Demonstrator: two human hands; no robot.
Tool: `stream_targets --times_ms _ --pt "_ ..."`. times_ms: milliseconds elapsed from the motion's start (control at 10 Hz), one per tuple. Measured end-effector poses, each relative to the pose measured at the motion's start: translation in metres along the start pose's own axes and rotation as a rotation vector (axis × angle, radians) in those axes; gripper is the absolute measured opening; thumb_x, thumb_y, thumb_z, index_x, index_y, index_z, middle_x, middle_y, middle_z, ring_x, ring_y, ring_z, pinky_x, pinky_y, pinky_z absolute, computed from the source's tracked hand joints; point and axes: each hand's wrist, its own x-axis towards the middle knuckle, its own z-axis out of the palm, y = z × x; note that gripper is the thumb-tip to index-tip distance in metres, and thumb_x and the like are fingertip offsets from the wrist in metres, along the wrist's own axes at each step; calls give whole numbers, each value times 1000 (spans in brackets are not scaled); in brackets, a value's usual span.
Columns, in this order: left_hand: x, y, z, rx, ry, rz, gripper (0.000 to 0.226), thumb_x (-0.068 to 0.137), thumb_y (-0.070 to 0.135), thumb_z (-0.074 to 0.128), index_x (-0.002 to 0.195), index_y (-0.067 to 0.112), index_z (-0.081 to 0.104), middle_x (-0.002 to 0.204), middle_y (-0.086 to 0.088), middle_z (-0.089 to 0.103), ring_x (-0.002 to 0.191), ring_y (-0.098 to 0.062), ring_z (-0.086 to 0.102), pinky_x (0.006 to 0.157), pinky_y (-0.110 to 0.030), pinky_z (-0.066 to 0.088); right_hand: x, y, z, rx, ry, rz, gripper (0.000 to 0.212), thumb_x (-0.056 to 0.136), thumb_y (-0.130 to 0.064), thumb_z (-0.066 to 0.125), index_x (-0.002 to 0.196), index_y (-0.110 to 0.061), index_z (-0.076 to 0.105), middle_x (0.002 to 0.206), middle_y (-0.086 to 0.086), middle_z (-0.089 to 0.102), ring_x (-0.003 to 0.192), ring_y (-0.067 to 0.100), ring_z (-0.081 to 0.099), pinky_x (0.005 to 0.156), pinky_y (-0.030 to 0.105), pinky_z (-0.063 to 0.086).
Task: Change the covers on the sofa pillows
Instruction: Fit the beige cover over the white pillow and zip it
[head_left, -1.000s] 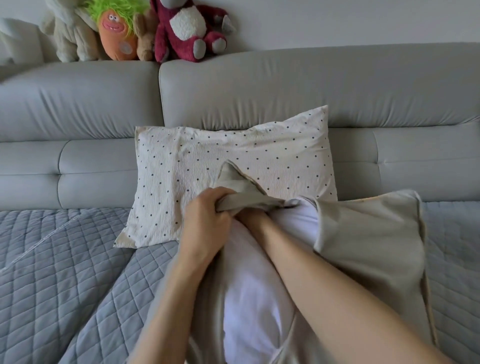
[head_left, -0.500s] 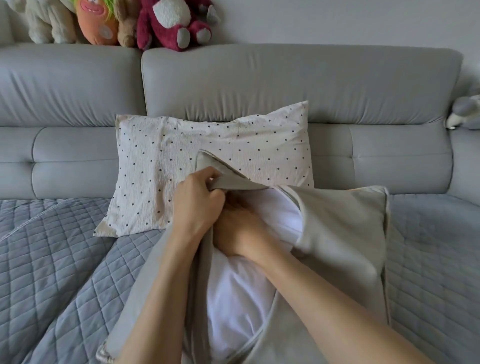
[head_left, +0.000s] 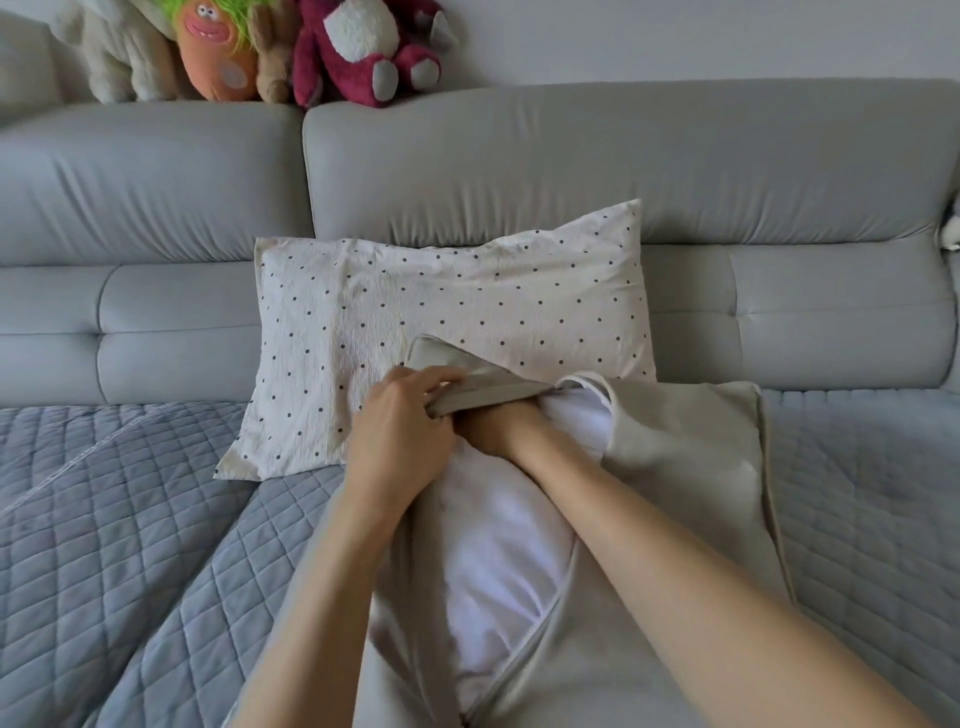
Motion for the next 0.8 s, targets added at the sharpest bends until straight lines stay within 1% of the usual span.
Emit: stream_targets --times_ms 100,200,300,400,500,600,700,800 --pt "4 -12 -7 122 68 -46 45 76 8 58 116 29 62 106 -3 52 102 -28 50 90 -43 43 -11 6 7 -28 166 -160 45 96 -35 32 112 -6 62 115 16 63 108 31 58 91 38 44" --pt "3 -7 -7 120 86 -128 28 80 22 61 107 28 61 94 0 55 93 -28 55 77 -37 45 -45 14 -5 81 202 -276 52 88 -50 35 98 -11 66 106 6 66 107 24 56 93 34 40" --pt "-2 -4 -8 171 24 -239 27 81 39 61 105 29 57 95 -2 67 101 -31 56 79 -37 45 -72 29 -23 -92 118 -222 67 76 -73 40 124 -28 55 132 -8 47 126 12 40 105 27 29" --pt "-11 8 -7 136 -32 -204 32 82 42 59 109 27 52 100 -1 66 102 -29 56 82 -38 45 -78 42 -30 -59 40 -64 80 66 -84 35 131 -39 43 135 -11 35 130 12 32 108 32 30" --pt "-31 16 -3 89 -52 -96 29 86 31 54 112 21 50 110 1 59 103 -25 53 83 -38 43 -74 48 -31 -102 28 70 67 75 -78 37 130 -39 41 131 0 38 128 25 34 105 38 31" --pt "-42 10 -7 163 -4 -21 25 89 13 48 112 14 58 111 -7 60 101 -29 53 82 -37 41 -73 39 -30 -255 -14 125 73 82 -75 31 132 -22 38 134 14 41 127 34 38 101 41 32" --pt "-25 9 -28 142 115 -4 21 89 7 51 102 14 67 104 -8 60 92 -31 57 77 -35 42 -73 24 -43 -248 -33 129 63 94 -56 36 130 -4 39 130 20 50 119 34 48 85 36 38" --pt "-2 28 -46 125 158 125 22 89 3 53 99 13 71 101 -5 56 87 -26 57 75 -28 40 -82 18 -73 -81 75 84 31 94 -33 50 85 -4 53 88 14 58 90 31 55 63 31 36"
